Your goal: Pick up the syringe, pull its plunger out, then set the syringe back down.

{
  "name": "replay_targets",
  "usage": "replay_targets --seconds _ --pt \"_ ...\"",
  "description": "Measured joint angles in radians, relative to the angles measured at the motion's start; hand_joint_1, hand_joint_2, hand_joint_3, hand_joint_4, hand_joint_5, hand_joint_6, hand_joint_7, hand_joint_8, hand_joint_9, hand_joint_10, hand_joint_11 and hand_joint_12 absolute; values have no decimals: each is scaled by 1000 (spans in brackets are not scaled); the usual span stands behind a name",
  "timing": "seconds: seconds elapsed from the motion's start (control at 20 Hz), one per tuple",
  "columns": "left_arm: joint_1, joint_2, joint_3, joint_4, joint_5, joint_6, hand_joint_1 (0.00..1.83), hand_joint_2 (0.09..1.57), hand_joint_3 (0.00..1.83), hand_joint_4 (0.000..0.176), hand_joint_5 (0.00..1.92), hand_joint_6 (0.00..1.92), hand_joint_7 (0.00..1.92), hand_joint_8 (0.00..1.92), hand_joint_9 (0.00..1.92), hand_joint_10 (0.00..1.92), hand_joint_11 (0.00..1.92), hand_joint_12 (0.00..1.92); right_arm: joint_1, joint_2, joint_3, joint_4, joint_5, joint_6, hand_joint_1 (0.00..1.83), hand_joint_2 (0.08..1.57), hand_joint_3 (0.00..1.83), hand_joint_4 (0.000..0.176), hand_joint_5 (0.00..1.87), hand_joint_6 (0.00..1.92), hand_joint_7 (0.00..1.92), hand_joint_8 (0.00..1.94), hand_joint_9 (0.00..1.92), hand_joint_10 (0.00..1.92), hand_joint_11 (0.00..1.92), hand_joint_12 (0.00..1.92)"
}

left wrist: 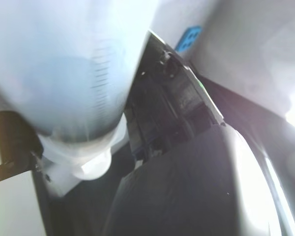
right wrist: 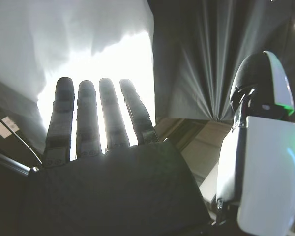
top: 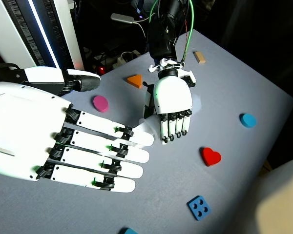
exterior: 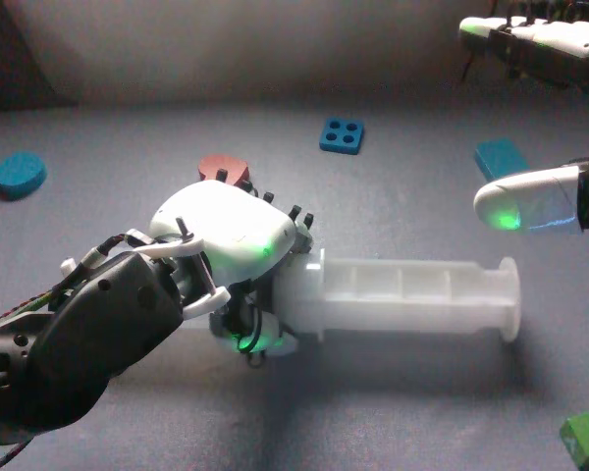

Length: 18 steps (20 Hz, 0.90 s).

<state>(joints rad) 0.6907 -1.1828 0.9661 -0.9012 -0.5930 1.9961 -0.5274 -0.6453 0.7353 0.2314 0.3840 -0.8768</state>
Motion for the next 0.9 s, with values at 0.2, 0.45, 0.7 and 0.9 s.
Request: replay_targets --seconds 0.2,0.45,0.7,0.9 --pt "0 -3 -2 1 6 0 367 1019 0 0 337 0 344 0 343 0 60 814 -4 -1 0 0 9 0 295 921 5 0 0 0 0 0 0 0 0 205" --pt "0 -4 -8 2 9 0 256 978 0 0 74 0 48 2 82 2 0 464 -4 -2 1 2 12 0 281 920 3 0 0 0 0 0 0 0 0 211" --pt "-2 0 -20 2 19 0 240 970 0 0 48 0 5 1 26 2 0 301 -4 -1 1 2 4 -38 291 914 0 0 6 2 0 0 0 0 0 227" --pt "-28 34 -34 2 23 12 224 981 3 0 48 0 7 1 32 2 0 336 -4 4 1 3 -19 -134 311 916 1 0 0 0 0 0 0 0 0 230"
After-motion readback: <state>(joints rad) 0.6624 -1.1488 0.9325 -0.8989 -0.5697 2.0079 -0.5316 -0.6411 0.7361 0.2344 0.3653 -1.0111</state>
